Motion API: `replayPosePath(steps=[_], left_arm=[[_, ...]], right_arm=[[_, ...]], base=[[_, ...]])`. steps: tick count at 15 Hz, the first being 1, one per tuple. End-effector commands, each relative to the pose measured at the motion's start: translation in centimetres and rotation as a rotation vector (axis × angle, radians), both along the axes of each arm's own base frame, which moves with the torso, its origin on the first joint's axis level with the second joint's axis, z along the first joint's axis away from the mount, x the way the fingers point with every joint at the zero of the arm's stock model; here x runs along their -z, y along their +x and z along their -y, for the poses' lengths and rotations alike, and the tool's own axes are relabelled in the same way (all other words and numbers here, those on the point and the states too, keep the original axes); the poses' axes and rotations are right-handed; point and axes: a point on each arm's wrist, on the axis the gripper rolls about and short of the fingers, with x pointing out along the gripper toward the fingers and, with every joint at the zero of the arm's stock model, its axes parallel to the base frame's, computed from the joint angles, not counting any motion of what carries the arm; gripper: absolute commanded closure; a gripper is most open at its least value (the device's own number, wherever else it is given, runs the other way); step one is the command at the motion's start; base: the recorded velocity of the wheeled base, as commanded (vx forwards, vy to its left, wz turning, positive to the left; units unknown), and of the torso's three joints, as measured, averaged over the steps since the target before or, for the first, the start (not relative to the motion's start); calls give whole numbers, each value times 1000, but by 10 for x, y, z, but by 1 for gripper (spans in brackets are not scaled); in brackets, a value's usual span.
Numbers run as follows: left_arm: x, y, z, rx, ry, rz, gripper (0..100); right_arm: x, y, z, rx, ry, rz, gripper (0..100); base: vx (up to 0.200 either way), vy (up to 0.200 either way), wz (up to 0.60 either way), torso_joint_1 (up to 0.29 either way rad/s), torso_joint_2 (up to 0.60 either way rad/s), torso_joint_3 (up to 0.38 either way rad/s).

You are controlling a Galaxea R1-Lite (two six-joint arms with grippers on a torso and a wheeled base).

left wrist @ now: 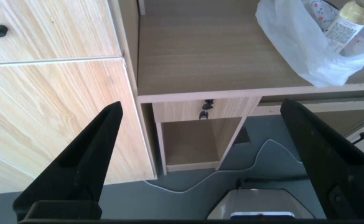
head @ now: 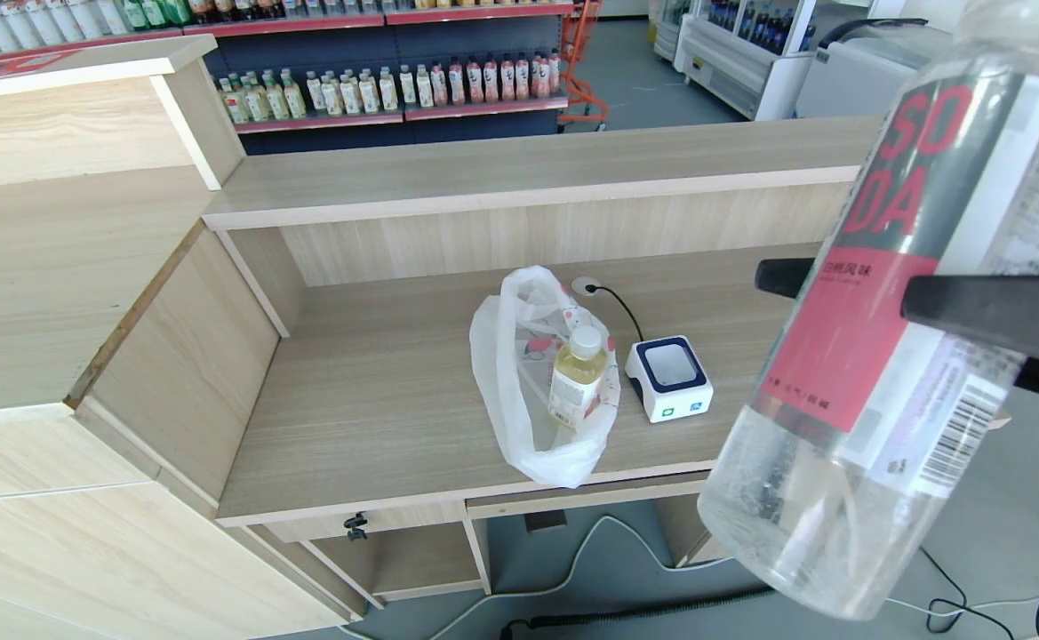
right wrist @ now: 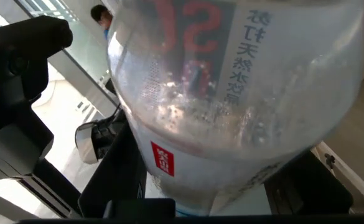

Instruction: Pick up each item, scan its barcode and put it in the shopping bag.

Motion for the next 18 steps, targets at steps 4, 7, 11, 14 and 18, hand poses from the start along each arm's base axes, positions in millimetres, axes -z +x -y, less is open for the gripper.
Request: replayPosePath(steps=[4,7,11,14,18], left_arm=[[0,0,0,0,0,0,0],[0,0,0,0,0,0,0],[0,0,0,0,0,0,0],[0,0,0,0,0,0,0],[0,0,0,0,0,0,0]], right_arm=[[24,54,39,321,-73,316,100],[44,80,97,593,-217,566,100],[87,53,212,987,-607,642,100],[94,32,247,1086,-799,735,100],[92,35,273,1112,-920,868,100]], base=[[0,0,0,0,0,0],[0,0,0,0,0,0],[0,0,0,0,0,0],[0,0,0,0,0,0],[0,0,0,0,0,0]])
